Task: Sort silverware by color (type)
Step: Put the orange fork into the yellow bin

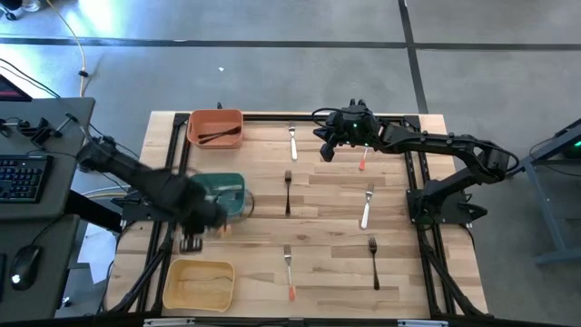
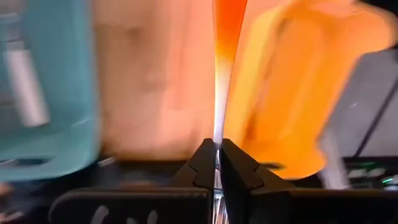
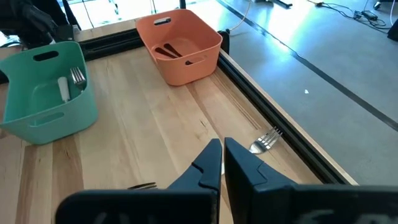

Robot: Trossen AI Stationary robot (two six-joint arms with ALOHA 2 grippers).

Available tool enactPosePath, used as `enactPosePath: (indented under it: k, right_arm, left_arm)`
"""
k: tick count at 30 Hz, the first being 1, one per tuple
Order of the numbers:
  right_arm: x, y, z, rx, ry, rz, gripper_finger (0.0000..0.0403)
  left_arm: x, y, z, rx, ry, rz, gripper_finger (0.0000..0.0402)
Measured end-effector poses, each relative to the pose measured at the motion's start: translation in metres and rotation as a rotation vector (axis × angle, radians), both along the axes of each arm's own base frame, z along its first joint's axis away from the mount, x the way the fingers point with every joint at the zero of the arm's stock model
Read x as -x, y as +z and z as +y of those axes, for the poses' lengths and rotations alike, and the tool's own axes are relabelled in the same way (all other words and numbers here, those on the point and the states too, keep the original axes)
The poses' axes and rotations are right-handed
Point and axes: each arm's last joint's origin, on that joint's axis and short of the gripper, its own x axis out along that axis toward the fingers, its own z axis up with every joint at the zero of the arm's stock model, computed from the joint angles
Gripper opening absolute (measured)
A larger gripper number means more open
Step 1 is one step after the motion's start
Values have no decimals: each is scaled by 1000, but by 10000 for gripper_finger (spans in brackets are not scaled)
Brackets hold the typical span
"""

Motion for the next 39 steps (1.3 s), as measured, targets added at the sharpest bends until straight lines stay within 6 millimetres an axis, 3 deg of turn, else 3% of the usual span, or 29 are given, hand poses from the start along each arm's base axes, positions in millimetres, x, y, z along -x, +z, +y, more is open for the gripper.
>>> enactPosePath:
  k: [5, 10, 20, 30, 39]
  right_arm:
    - [0, 0, 0, 0, 0, 0, 0]
    - [0, 0, 0, 0, 0, 0, 0]
    - [0, 0, 0, -1, -1, -1, 0]
    - [0, 0, 0, 0, -1, 0, 0]
    - [0, 0, 0, 0, -1, 0, 0]
  left_arm:
    - [5, -9, -49, 24, 42, -36, 0]
    - [12, -33, -92, 3, -39, 24, 0]
    - [10, -77, -152, 74, -148, 42, 0]
    - [9, -116, -173, 12, -185, 92, 0]
    - [4, -124, -177, 19, -152, 84, 25]
